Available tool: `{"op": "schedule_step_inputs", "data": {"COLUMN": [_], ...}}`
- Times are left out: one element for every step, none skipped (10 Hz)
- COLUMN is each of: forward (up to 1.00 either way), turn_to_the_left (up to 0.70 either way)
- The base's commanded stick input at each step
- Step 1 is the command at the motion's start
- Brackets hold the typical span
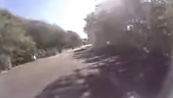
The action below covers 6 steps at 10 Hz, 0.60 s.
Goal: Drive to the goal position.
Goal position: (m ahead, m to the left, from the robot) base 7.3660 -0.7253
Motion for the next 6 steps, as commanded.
{"op": "schedule_step_inputs", "data": {"forward": [0.50, 0.50, 0.50, 0.50, 0.50, 0.50], "turn_to_the_left": [-0.04, 0.00, 0.00, 0.00, 0.00, 0.00]}}
